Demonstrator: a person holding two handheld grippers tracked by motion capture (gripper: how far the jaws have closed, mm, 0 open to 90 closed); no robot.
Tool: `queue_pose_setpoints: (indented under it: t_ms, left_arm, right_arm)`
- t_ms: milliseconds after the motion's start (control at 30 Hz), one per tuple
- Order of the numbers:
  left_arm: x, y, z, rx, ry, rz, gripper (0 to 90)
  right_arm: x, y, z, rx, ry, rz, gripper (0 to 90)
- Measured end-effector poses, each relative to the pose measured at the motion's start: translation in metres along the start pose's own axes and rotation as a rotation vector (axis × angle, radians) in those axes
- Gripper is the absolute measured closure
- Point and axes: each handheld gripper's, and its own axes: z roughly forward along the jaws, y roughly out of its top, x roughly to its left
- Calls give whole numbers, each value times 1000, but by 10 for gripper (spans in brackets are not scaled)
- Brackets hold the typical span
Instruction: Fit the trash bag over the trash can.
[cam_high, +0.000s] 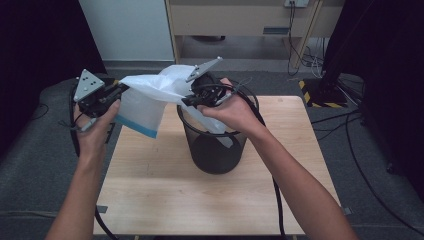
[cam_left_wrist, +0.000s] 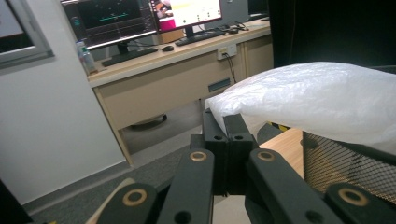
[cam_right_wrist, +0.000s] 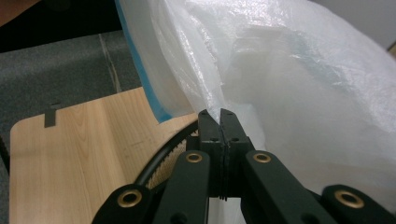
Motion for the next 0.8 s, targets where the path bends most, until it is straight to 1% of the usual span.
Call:
queue_pose_setpoints:
  t_ms: [33, 133, 200, 233, 267, 300, 367, 400, 433, 567, 633, 700, 733, 800]
  left_arm:
    - [-5, 3, 6, 3, -9, 7, 896]
    - [-11, 5, 14, 6, -20, 16, 895]
    - [-14, 6, 19, 7, -28, 10, 895]
    - [-16, 7, 21, 9, -31, 14, 895]
    - [-16, 7, 21, 9, -31, 14, 895]
    - [-22, 9, 25, 11, -43, 23, 895]
    - [-26, 11, 27, 14, -50, 37, 894]
    - [-26, 11, 27, 14, -50, 37, 894]
    - [-30, 13, 31, 15, -56, 41, 894]
    - [-33, 14, 36, 22, -61, 50, 893]
    - [-35, 16, 41, 25, -68, 47, 893]
    - [-38, 17, 44, 27, -75, 51, 893]
    - [-38, 17, 44, 27, -75, 51, 893]
    - [-43, 19, 47, 31, -84, 59, 893]
  right_arm:
    - [-3, -4, -5, 22, -10, 14, 900]
    - [-7, -9, -9, 37, -19, 33, 898]
    - [-10, -14, -11, 47, -20, 45, 896]
    - [-12, -16, -12, 52, -23, 47, 896]
    - [-12, -16, -12, 52, -23, 47, 896]
    - [-15, -22, -14, 57, -24, 55, 896]
    - [-18, -28, -17, 53, -22, 65, 897]
    - [-18, -28, -17, 53, -22, 65, 897]
    - [-22, -32, -21, 46, -28, 72, 895]
    - [-27, -38, -27, 40, -36, 100, 886]
    - [-31, -42, -31, 32, -38, 112, 866]
    - [-32, -44, -33, 28, -38, 124, 818]
    - [-32, -44, -33, 28, -38, 124, 818]
    - [-32, -47, -35, 31, -46, 127, 761]
